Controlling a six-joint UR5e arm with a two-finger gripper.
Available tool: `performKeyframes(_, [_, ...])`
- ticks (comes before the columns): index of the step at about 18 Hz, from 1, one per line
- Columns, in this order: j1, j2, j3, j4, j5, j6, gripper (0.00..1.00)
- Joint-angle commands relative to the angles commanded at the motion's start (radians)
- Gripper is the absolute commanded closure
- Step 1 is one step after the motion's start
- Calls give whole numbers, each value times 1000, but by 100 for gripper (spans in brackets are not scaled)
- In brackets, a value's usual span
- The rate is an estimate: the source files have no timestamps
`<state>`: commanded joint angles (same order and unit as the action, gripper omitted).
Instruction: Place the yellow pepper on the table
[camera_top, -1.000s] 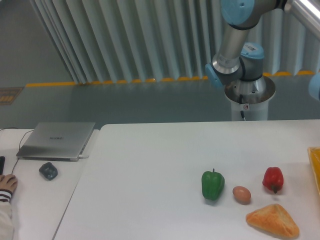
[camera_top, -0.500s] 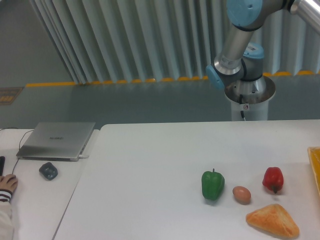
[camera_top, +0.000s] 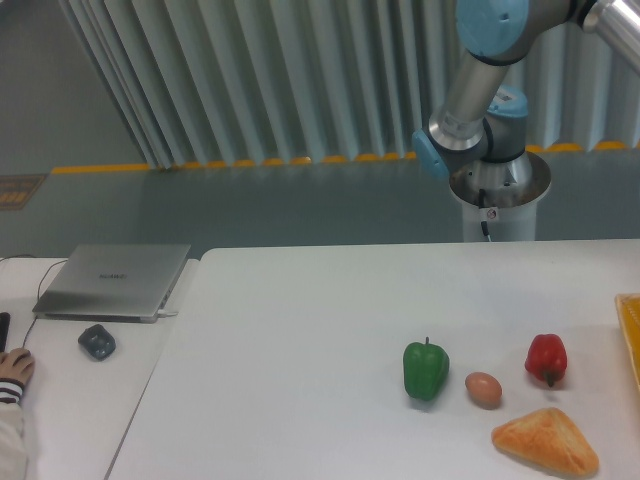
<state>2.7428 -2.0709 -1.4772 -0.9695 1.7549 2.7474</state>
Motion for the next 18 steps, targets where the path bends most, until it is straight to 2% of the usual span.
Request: performKeyframes(18, [11,-29,-8,17,21,-49,0])
